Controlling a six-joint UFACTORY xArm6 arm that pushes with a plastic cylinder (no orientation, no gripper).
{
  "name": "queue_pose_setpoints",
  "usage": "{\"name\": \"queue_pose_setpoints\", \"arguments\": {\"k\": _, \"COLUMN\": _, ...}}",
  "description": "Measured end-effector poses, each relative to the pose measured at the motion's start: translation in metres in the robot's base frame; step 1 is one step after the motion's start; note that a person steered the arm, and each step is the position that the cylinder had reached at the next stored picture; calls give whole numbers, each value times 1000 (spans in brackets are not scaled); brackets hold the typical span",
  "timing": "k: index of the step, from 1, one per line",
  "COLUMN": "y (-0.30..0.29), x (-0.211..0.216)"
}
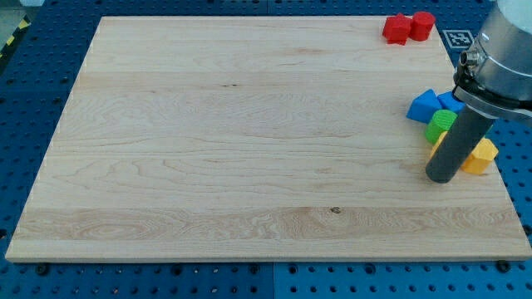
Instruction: Move the blue blocks towards center of the board
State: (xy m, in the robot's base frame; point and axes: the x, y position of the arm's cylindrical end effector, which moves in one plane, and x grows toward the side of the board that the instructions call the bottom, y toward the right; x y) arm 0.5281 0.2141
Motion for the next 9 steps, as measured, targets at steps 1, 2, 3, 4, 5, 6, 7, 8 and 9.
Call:
{"name": "queue_pose_setpoints", "arguments": {"k": 1, "y": 0, "x": 18}}
{"name": "queue_pose_setpoints", "arguments": {"k": 2, "y": 0, "x": 30}}
{"name": "queue_pose_setpoints", "arguments": {"k": 3, "y": -3, "x": 30}}
{"name": "queue_pose_setpoints", "arguments": {"k": 4, "y": -36, "x": 22}}
{"name": "queue_pose_setpoints", "arguments": {"k": 5, "y": -56, "x": 15}}
{"name": "queue_pose_setpoints", "arguments": {"k": 6, "y": -56, "x": 12}}
{"name": "queue_pose_setpoints", "arguments": {"k": 7, "y": -56, "x": -6}}
{"name": "queue_pose_setpoints", "arguments": {"k": 8, "y": -58, "x": -19}}
{"name": "queue_pose_setpoints", "arguments": {"k": 9, "y": -74, "x": -44}}
